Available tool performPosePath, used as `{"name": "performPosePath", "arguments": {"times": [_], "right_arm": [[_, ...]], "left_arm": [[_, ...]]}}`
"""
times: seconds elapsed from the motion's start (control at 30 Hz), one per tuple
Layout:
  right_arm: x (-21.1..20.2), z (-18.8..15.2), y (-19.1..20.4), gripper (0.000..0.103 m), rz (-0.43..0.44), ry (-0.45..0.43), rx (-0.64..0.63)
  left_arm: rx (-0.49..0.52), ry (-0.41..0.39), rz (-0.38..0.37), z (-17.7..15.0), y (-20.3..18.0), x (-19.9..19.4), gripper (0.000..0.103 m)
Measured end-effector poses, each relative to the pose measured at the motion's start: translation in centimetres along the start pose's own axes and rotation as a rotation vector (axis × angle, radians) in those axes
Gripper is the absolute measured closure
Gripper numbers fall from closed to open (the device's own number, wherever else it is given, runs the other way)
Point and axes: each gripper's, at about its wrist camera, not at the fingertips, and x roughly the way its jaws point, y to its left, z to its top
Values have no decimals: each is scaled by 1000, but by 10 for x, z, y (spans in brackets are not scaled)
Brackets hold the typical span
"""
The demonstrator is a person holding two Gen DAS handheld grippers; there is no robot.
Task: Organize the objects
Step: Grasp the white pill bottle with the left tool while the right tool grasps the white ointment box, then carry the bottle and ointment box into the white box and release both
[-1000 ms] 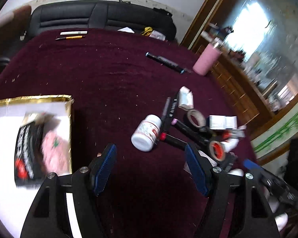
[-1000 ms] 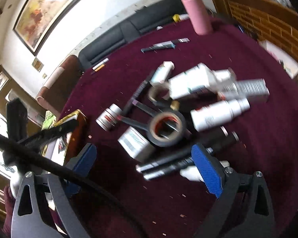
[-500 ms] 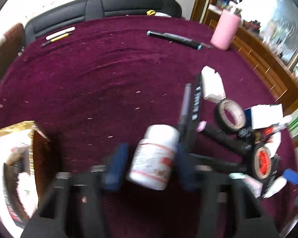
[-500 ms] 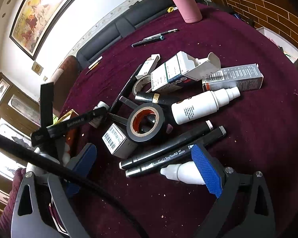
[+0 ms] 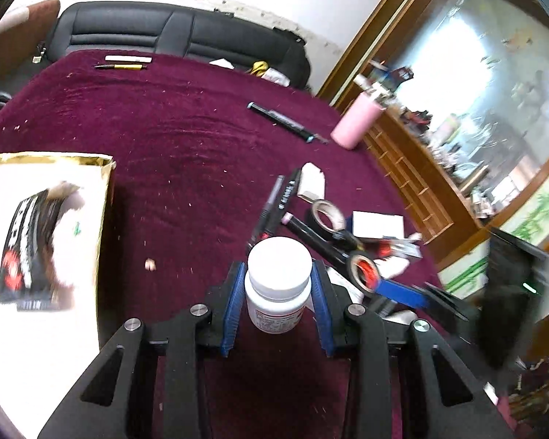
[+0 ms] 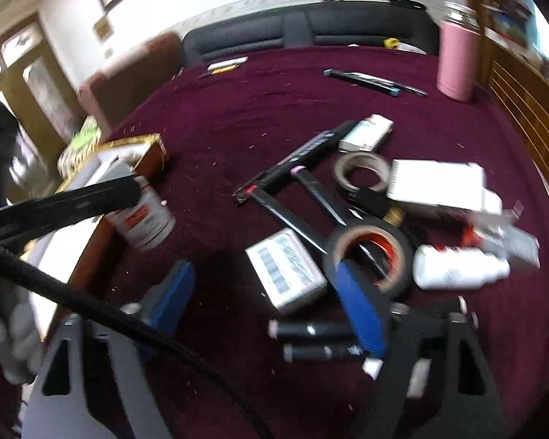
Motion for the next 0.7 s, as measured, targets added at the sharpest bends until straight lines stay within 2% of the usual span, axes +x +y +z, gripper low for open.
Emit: {"name": "performPosePath", "arguments": {"times": [0.1, 0.17, 0.23, 0.3, 0.4, 0.43, 0.57, 0.7], "right_arm": [[15, 5, 3, 35, -57, 28, -52], [22, 6, 5, 48, -56, 57, -67], [32, 4, 8, 53, -49, 109, -90], [47, 1, 11, 56, -101, 166, -121], [44, 1, 8, 68, -123, 161, -106], [42, 2, 6, 72, -116, 162, -85], [19, 5, -1, 72, -56, 119, -4], [-9, 17, 10, 72, 58, 86, 34]], "left_arm": [[3, -5, -9, -11, 0, -8, 73], [-6, -9, -21, -16, 3, -12, 73], [-26, -12, -38, -21, 8, -16, 73], [-47, -23, -50, -25, 14, -22, 73], [-74, -41, -58, -31, 24, -30, 73], [-80, -47, -55, -33, 27, -32, 73], [-110, -81, -55, -40, 38, -48, 73], [-128, -146, -32, -39, 51, -81, 73]]}}
